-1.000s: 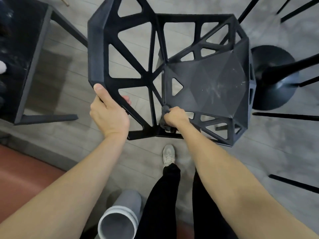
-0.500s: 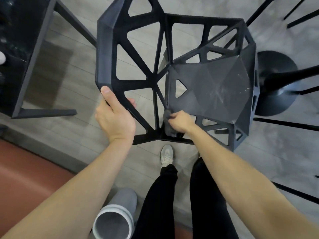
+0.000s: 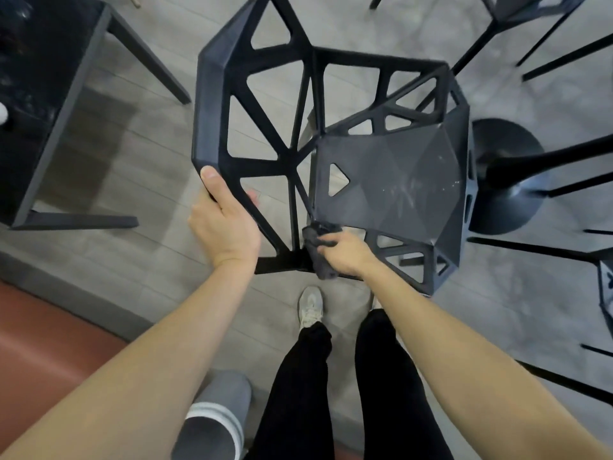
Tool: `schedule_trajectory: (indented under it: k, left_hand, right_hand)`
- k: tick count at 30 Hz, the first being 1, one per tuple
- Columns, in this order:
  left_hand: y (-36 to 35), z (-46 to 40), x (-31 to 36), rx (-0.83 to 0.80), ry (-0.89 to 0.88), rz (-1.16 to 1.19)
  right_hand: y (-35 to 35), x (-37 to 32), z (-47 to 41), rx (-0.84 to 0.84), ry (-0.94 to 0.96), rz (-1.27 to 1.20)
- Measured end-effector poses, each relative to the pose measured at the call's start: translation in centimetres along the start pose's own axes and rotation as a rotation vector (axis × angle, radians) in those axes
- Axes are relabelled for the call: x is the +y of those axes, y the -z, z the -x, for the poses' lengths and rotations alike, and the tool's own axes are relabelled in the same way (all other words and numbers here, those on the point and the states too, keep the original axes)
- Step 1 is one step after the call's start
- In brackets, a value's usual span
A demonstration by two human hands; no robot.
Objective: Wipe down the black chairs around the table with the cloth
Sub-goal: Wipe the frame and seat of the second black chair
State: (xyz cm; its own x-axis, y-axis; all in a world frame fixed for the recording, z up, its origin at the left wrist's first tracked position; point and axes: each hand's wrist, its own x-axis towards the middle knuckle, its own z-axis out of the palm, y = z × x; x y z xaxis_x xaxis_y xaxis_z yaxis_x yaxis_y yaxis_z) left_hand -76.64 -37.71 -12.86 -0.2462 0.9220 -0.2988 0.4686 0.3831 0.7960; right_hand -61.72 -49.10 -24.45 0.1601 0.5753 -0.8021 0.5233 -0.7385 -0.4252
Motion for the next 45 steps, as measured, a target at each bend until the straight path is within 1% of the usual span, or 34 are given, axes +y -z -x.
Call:
schedule_trajectory:
  k: [2, 5, 7, 10, 12, 13, 14, 15, 16, 17, 19, 20, 21, 22, 23, 24, 25, 27, 29, 31, 33, 35, 37, 40, 42, 45]
  left_hand:
    - [0.1, 0.2, 0.1, 0.006, 0.027, -0.010]
    - [0.0, 0.5, 0.1, -0.002, 0.034, -0.034]
    - [0.0, 0.5, 0.5, 0.012, 0.029, -0.055]
    - [0.2, 0.2, 0.7, 0.083, 0.010, -0.127]
    - [0.2, 0.2, 0.6, 0.107, -0.013, -0.100]
    - [0.1, 0.3, 0.3, 0.102, -0.044, -0.077]
    - [0.1, 0.5, 0.0, 0.109, -0.085, -0.049]
    - [0.0, 0.6, -0.3, 0.134, -0.136, -0.016]
    - [0.1, 0.6, -0.5, 0.180, -0.213, -0.003]
    - [0.1, 0.6, -0.6, 0.234, -0.322, -0.035]
    - [0.3, 0.8, -0.4, 0.314, -0.600, -0.213]
    - [0.3, 1.1, -0.2, 0.306, -0.761, -0.339]
    - [0.4, 1.7, -0.2, 0.261, -0.924, -0.464]
    - [0.4, 2.5, -0.4, 0.189, -1.069, -0.573]
    - [0.3, 3.4, -0.9, 0.094, -1.171, -0.657]
    - [0.0, 4.5, -2.0, -0.019, -1.220, -0.719]
    - [-0.5, 5.7, -3.4, -0.140, -1.215, -0.772]
    - [-1.9, 8.4, -7.1, -0.384, -1.085, -0.910]
    - [-3.8, 11.3, -10.9, -0.579, -0.918, -1.131]
    - [-6.5, 13.9, -13.8, -0.678, -0.811, -1.344]
    - [-9.7, 15.9, -15.4, -0.684, -0.739, -1.440]
    - [-12.6, 16.8, -16.0, -0.602, -0.654, -1.427]
    - [-14.3, 16.6, -16.7, -0.496, -0.633, -1.390]
    - [-13.4, 14.6, -18.5, -0.450, -0.723, -1.361]
    - [-11.2, 12.0, -19.1, -0.455, -0.716, -1.371]
    - [-7.2, 6.5, -19.1, -0.485, -0.649, -1.459]
  right_hand:
    - [-0.4, 1.2, 3.6, 0.035, 0.029, 0.054]
    - [-2.5, 2.3, 5.6, 0.180, -0.035, 0.105]
    - [-4.6, -0.2, 5.8, 0.294, -0.067, 0.134]
    - [-7.0, -3.4, 6.1, 0.359, -0.035, 0.077]
    - [-6.6, -1.8, 6.7, 0.359, 0.061, 0.058]
    - [-6.1, 0.4, 6.7, 0.355, 0.088, 0.083]
    - [-5.3, 2.9, 6.7, 0.355, 0.071, 0.116]
    - [-4.7, 6.3, 6.5, 0.359, 0.005, 0.141]
    - [-4.0, 9.8, 6.3, 0.355, -0.104, 0.168]
    - [-3.4, 13.2, 6.2, 0.356, -0.202, 0.174]
    - [-3.2, 16.9, 6.0, 0.358, -0.321, 0.163]
    - [-3.6, 16.6, 6.0, 0.368, -0.336, 0.161]
    - [-4.3, 15.4, 5.9, 0.378, -0.309, 0.173]
    - [-5.0, 13.3, 5.9, 0.396, -0.233, 0.180]
    - [-5.5, 11.2, 5.9, 0.422, -0.122, 0.165]
    - [-5.7, 9.2, 6.2, 0.438, -0.009, 0.126]
    - [-6.0, 8.4, 6.1, 0.440, 0.100, 0.103]
    - [-5.6, 9.7, 6.0, 0.405, 0.247, 0.092]
    - [-4.6, 14.9, 6.0, 0.387, 0.256, 0.082]
    - [-3.4, 21.5, 6.3, 0.402, 0.158, 0.086]
    - [-2.2, 27.0, 6.5, 0.406, 0.091, 0.066]
    - [-2.0, 28.9, 6.1, 0.402, 0.144, 0.024]
    - [-2.5, 28.4, 5.8, 0.431, 0.178, -0.015]
    - [-4.1, 26.4, 6.6, 0.475, 0.149, -0.051]
    - [-5.8, 23.8, 7.0, 0.400, 0.192, -0.043]
    - [-7.8, 19.2, 5.8, 0.135, 0.331, 0.000]
